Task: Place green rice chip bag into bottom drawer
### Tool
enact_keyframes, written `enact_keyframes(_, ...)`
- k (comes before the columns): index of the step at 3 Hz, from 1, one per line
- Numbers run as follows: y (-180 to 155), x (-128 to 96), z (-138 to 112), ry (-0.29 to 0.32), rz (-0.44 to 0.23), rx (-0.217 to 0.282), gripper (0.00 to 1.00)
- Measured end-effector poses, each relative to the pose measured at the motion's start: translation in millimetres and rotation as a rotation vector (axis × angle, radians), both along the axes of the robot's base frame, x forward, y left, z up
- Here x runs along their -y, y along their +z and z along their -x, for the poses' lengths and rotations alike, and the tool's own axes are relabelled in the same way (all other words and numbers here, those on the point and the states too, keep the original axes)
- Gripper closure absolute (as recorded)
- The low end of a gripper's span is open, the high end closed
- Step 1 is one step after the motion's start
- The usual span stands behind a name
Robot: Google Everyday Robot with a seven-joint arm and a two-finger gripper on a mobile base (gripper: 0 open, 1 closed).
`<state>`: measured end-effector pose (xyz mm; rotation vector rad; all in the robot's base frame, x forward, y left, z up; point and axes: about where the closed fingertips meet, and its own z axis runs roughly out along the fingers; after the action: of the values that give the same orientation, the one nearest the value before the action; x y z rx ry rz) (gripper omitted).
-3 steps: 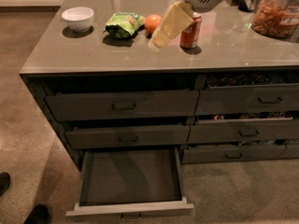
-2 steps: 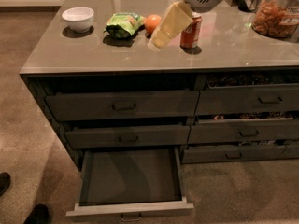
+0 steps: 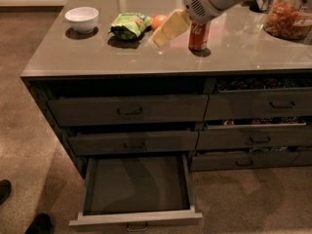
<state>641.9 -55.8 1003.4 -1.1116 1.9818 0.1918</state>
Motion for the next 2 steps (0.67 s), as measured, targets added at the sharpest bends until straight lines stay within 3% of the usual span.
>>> enact_keyframes(1,-9,-1,-55,-0.085,-0.089,0.075,0.00)
enact_keyframes(2,-6,-6,-107,-0.096,-0.155,0.151,0.00)
